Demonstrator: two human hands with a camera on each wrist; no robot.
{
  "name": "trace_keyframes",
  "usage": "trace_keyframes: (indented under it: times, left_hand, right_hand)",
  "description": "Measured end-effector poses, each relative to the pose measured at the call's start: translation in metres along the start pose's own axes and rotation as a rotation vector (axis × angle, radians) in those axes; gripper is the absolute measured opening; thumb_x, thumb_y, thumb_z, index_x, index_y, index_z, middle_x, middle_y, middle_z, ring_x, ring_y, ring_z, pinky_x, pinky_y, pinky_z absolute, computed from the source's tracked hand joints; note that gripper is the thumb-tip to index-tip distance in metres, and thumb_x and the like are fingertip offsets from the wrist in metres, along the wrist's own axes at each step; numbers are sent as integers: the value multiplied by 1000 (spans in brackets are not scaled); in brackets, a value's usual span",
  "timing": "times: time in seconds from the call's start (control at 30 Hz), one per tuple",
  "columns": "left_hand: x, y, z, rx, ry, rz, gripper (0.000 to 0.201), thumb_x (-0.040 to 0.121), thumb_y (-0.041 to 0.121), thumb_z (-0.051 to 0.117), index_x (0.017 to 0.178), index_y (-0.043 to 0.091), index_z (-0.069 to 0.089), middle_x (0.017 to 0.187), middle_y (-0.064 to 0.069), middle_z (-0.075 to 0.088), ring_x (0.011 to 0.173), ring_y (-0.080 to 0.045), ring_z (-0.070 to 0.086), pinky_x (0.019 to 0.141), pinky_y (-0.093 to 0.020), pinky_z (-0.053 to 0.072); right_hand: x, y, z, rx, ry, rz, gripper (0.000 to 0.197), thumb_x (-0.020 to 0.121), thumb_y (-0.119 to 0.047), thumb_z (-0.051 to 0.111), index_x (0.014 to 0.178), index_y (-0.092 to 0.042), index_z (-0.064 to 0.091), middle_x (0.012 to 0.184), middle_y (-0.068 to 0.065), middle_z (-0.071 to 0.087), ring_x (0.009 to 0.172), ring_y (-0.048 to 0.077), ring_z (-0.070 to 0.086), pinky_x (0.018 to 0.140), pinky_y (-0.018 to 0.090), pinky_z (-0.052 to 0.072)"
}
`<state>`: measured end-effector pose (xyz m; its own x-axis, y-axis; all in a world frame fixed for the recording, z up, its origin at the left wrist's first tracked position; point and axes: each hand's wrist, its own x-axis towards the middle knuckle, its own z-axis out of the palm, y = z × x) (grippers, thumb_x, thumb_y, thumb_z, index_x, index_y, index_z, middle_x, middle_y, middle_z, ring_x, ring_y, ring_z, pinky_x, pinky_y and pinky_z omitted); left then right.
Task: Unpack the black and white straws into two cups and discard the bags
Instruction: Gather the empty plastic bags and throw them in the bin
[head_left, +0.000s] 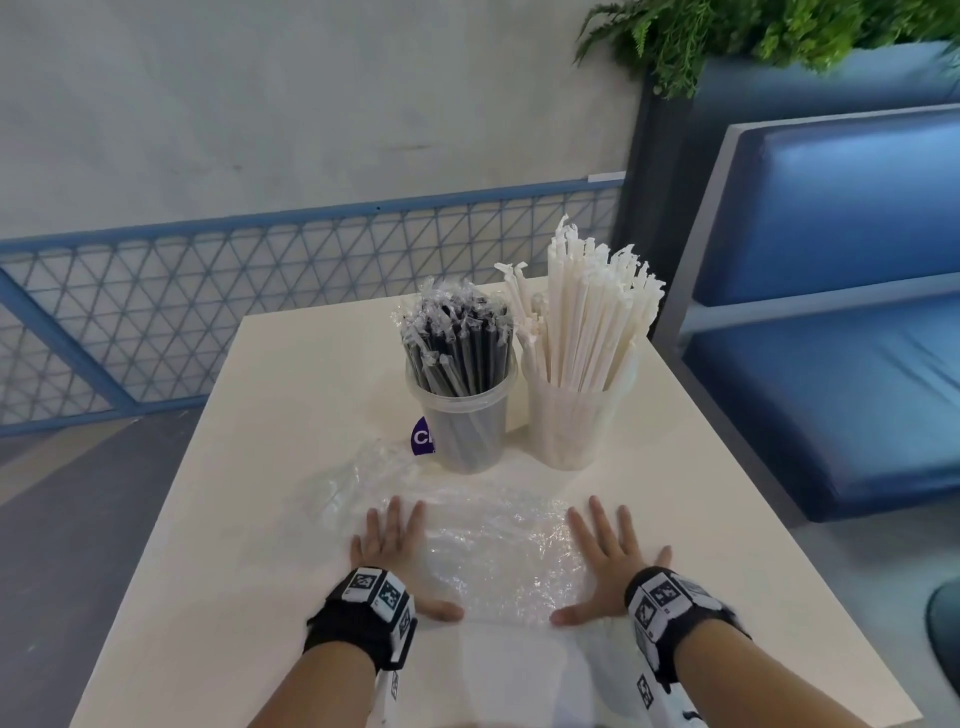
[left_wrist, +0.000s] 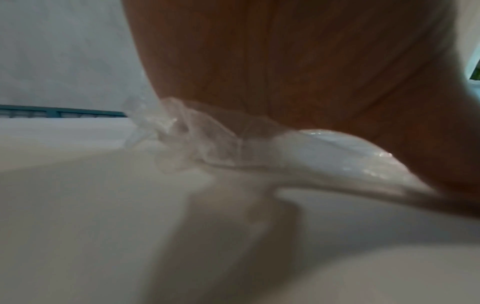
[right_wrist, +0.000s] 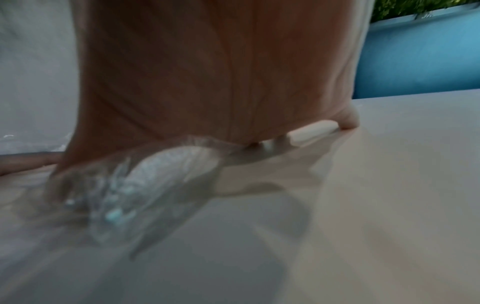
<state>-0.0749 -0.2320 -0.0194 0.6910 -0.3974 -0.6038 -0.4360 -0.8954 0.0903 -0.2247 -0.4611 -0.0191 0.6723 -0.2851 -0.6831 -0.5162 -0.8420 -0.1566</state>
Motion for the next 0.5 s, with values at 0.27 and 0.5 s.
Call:
trace_keyframes:
  times: [0.27, 0.5]
  left_hand:
    - [-28, 44, -59, -275, 323, 271, 81, 74, 50, 70, 137, 17, 32, 144, -3, 39, 128, -17, 43, 107, -31, 34]
    - [-37, 123, -139, -529, 388, 557, 104, 68, 43, 78, 146, 11, 17, 149, -1, 32, 137, -19, 34, 113, -31, 28]
  right_hand:
    - [-25, -13, -26, 258, 315, 14, 131, 51, -85, 51, 142, -29, -24, 157, 3, -16, 145, 28, -10, 112, 60, 5]
    - [-41, -3, -118, 880, 1018, -225, 101, 66, -39, 79, 143, -12, 21, 147, 8, 25, 135, 21, 31, 109, 33, 27]
